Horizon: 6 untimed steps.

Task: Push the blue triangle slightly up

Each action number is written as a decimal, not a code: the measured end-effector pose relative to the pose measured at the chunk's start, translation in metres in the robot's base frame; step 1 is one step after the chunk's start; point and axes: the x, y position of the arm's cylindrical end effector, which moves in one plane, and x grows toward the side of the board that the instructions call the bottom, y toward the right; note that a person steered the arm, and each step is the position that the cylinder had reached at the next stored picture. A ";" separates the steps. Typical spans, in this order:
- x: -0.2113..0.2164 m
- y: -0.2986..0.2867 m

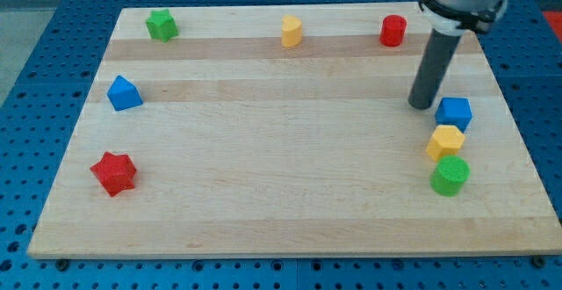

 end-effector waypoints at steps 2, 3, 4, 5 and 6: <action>-0.105 -0.058; -0.143 -0.069; -0.144 -0.013; -0.111 -0.009; -0.152 -0.009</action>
